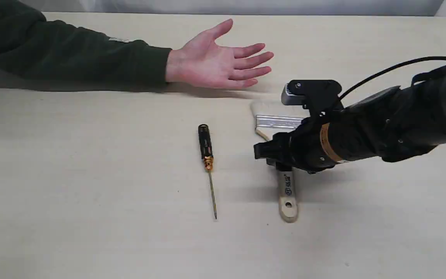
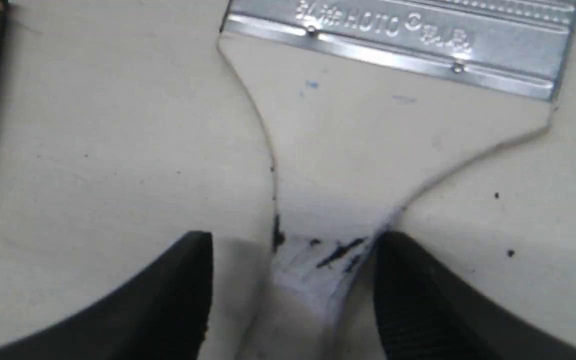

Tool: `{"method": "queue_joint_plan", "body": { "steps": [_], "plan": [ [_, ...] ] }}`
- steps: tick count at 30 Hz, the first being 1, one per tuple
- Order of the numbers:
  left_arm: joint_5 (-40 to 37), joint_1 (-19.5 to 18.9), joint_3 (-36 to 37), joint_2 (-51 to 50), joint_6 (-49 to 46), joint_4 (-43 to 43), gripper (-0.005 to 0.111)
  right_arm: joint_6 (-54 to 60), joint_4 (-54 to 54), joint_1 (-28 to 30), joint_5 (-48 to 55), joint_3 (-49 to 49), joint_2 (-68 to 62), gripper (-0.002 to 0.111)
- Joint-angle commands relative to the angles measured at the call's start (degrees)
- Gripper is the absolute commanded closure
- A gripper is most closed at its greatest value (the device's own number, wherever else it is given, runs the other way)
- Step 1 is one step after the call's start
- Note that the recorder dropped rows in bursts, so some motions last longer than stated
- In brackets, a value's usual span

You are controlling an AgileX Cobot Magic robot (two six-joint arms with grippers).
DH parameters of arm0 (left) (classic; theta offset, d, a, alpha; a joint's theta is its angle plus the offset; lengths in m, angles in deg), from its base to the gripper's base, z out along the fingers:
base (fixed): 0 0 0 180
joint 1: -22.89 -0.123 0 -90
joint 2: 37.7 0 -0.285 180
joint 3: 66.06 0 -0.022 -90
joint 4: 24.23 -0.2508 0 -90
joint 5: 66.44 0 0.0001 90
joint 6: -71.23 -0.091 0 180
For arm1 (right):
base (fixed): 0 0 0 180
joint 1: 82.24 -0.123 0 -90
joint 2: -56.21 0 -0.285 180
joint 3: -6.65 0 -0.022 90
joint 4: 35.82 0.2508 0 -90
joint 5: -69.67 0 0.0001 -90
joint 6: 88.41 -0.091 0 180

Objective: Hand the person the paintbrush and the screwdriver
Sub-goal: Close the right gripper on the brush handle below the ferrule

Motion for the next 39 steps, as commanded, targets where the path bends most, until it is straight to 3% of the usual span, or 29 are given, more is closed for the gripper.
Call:
{"method": "queue_joint_plan", "body": {
  "steps": [1, 6, 35, 39],
  "plan": [
    [0.10, 0.11, 0.12, 0.14, 0.12, 0.19, 0.107, -0.95, -0.04, -0.08, -0.04, 1.38, -3.11, 0.056],
    [0.10, 0.11, 0.12, 0.14, 0.12, 0.19, 0.107, 1.30, -0.04, -0.08, 0.11, 1.38, -3.16, 0.066],
    [0.22, 0.11, 0.12, 0.14, 0.12, 0.09, 0.107, 4.58, -0.04, -0.08, -4.68, 1.49, -4.36, 0.063],
    [0.22, 0.11, 0.12, 0.14, 0.12, 0.09, 0.107, 4.58, -0.04, -0.08, -4.68, 1.49, -4.36, 0.071]
  ]
}}
